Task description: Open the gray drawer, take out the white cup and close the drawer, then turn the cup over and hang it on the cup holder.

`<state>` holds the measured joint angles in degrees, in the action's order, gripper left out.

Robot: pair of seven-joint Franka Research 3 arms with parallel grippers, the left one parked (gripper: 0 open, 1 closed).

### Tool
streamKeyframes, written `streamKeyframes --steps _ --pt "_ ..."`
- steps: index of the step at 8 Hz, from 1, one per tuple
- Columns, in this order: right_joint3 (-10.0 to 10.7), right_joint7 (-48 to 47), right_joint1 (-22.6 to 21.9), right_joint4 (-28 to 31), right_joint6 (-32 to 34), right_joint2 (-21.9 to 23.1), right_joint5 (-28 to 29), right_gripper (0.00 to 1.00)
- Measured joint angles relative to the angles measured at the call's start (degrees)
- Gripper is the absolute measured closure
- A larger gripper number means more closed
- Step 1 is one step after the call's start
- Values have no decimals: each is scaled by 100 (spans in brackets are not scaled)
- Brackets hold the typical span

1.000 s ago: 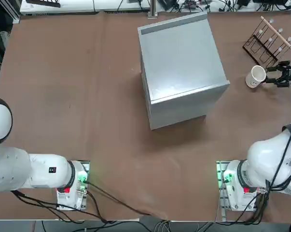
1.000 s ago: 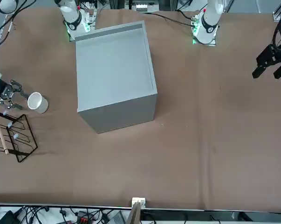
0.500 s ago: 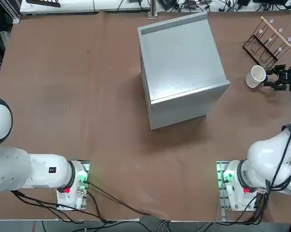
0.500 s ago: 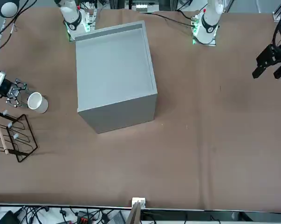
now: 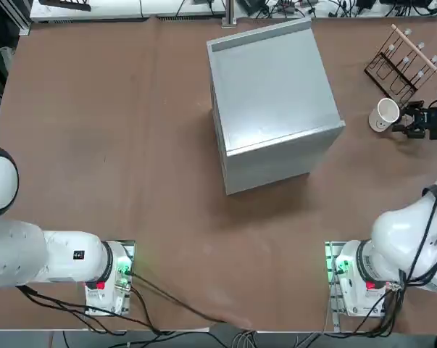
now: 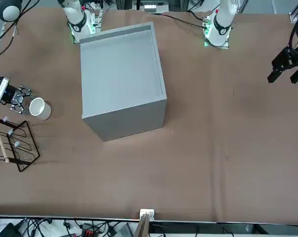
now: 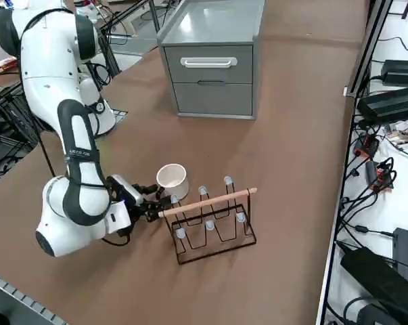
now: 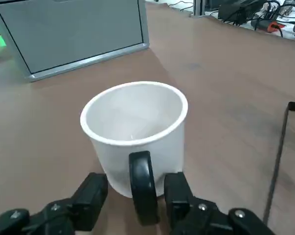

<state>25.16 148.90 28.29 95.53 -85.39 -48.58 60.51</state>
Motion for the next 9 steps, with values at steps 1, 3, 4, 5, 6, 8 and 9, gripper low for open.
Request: streamKeyframes --steps 1,3,4,5,6,8,9 --pt "-1 4 4 -18 3 0 7 40" --pt "0 -51 20 -164 26 5 16 62" --pt "1 -224 16 -290 93 21 15 81" --pt "6 -423 9 -416 188 65 -62 81" --pt "37 -620 3 -494 236 194 -306 81" --pt "203 -1169 0 -574 288 810 -1183 81" --pt "229 -1620 -16 -607 290 1248 -1722 81"
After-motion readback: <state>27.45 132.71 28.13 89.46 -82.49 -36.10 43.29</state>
